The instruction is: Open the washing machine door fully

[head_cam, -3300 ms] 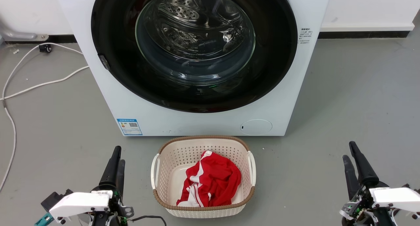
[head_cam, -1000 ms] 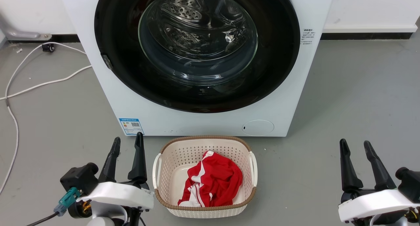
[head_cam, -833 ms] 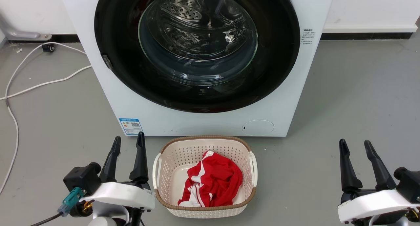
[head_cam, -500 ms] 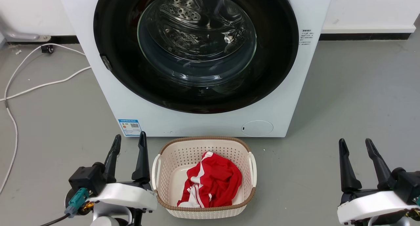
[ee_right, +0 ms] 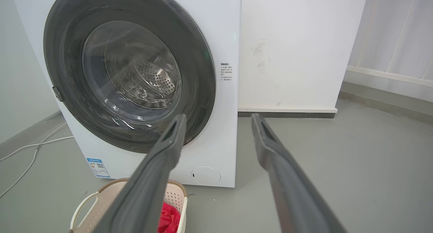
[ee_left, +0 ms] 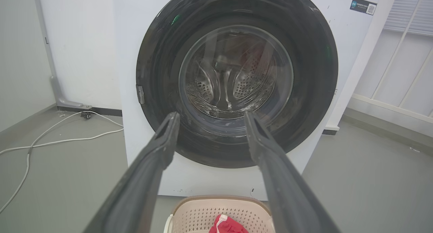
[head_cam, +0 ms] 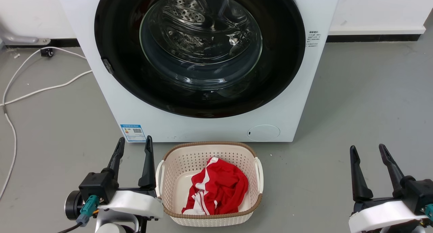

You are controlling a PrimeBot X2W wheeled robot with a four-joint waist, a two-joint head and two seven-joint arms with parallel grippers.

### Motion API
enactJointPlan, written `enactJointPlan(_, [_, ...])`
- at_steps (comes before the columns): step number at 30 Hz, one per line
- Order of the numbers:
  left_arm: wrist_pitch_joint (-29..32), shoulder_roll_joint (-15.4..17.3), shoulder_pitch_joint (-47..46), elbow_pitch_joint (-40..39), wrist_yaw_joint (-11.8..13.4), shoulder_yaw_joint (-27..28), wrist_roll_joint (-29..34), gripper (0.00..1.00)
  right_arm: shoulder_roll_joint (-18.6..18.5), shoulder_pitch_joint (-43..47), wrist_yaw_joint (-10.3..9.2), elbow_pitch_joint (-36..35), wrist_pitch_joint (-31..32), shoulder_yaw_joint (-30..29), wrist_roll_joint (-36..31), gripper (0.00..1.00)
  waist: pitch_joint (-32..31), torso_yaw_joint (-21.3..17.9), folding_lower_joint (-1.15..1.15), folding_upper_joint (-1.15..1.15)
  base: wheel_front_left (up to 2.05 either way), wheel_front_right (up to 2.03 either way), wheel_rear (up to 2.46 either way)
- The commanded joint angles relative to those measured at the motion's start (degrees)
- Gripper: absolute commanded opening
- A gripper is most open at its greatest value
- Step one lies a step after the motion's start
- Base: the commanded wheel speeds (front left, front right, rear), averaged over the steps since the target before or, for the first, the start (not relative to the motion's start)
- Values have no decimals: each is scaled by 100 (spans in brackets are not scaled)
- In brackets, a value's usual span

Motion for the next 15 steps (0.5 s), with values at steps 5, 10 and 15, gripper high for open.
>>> enactJointPlan(5, [-84, 14, 7, -8, 55, -11, 281, 100, 9, 87, -2, -64, -52, -28, -244, 100, -4, -8, 0, 0, 0, 0, 0])
enactJointPlan(10, [-137, 14, 3, 8, 83, -30, 481, 100, 10, 89, -2, -72, -75, -26, -413, 100, 1, -12, 0, 0, 0, 0, 0])
enactJointPlan(15, [-186, 14, 0, 18, 92, -42, 674, 100, 11, 108, -2, -83, -111, -20, -591, 100, -3, -11, 0, 0, 0, 0, 0])
